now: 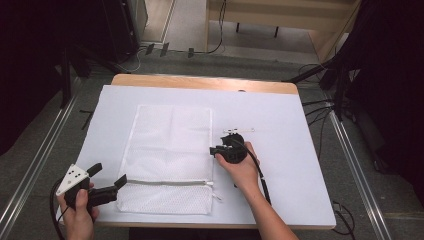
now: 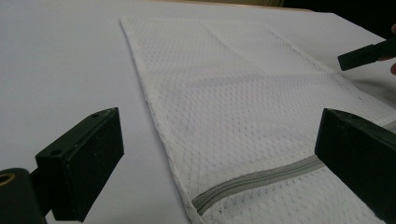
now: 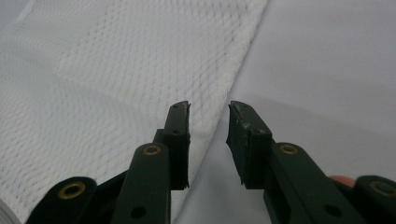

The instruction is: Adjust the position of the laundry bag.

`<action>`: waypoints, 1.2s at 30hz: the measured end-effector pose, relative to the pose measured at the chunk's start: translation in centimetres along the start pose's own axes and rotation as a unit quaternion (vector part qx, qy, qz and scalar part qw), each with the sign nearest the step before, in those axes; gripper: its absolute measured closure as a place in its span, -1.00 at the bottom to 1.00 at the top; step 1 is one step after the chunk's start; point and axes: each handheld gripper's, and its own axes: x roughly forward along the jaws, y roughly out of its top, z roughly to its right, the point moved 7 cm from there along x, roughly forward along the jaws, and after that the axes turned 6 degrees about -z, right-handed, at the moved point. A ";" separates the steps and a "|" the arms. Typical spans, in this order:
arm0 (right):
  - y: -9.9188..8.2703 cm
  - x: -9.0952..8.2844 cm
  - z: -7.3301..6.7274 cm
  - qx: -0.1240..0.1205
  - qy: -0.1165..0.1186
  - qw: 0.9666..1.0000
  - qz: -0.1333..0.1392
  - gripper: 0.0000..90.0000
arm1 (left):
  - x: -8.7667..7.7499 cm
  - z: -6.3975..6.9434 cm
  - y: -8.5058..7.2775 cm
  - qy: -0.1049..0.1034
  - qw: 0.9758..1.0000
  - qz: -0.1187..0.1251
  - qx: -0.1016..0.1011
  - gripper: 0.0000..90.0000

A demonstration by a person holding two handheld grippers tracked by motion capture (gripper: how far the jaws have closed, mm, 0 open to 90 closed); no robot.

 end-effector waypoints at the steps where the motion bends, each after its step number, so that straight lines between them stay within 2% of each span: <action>1: 0.0 0.1 0.0 0.007 -0.001 1.000 -0.006 0.60 | 0.0 0.0 0.0 0.000 1.000 0.000 0.001 -0.97; 4: 0.1 0.7 0.0 0.018 0.009 1.000 -0.017 0.61 | 0.0 0.0 0.0 -0.001 1.000 -0.001 0.001 -0.97; 10: 0.0 1.2 -0.4 0.020 0.005 0.999 -0.032 0.65 | 0.1 0.1 0.0 -0.003 1.000 -0.003 0.003 -0.97; 11: 0.0 1.2 -0.4 0.025 0.000 0.999 -0.033 0.69 | 0.1 0.1 0.0 -0.003 1.000 -0.004 0.004 -0.97; 14: 0.0 1.3 -0.5 0.017 -0.020 0.999 -0.032 0.83 | 0.2 0.1 -0.1 -0.001 1.000 -0.007 0.003 -0.97; 16: -0.1 1.3 -0.6 0.003 -0.039 0.999 -0.031 0.97 | 0.3 0.1 -0.1 -0.001 1.000 -0.009 0.001 -0.97; 20: -0.2 1.2 -0.8 -0.010 -0.047 0.999 -0.026 1.00 | 0.2 0.0 -0.1 0.002 1.000 -0.010 0.001 -0.97; 23: -0.3 0.8 -0.5 -0.012 -0.045 0.999 -0.019 1.00 | 0.2 -0.1 -0.2 0.002 1.000 -0.009 0.001 -0.97; 28: -0.4 -0.8 1.1 -0.010 -0.056 0.998 -0.007 1.00 | 0.4 0.1 -0.3 0.000 1.000 -0.013 0.002 -0.97; 29: -0.4 -1.3 1.7 0.005 -0.048 0.999 -0.005 1.00 | 0.4 0.1 -0.3 0.000 1.000 -0.014 0.003 -0.97; 30: -0.4 -1.3 1.7 0.005 -0.048 0.999 -0.005 1.00 | 0.5 0.1 -0.3 -0.001 1.000 -0.015 0.004 -0.97; 32: -0.5 -1.4 1.9 0.016 -0.025 0.999 -0.014 1.00 | 0.6 0.3 -0.3 -0.001 1.000 -0.017 0.003 -0.97; 33: -0.6 -1.2 1.6 0.021 0.000 1.000 -0.023 0.80 | 0.6 0.4 -0.3 0.000 1.000 -0.019 0.006 -0.97; 34: -0.6 -1.2 1.6 0.021 0.000 1.000 -0.023 0.80 | 0.6 0.4 -0.3 0.000 1.000 -0.019 0.006 -0.97; 35: -0.5 -0.8 1.1 0.026 0.016 0.999 -0.032 0.73 | 0.7 0.5 -0.4 -0.001 1.000 -0.021 0.007 -0.97; 36: -0.5 -0.8 1.1 0.026 0.016 0.999 -0.032 0.73 | 0.7 0.5 -0.4 -0.001 1.000 -0.021 0.007 -0.97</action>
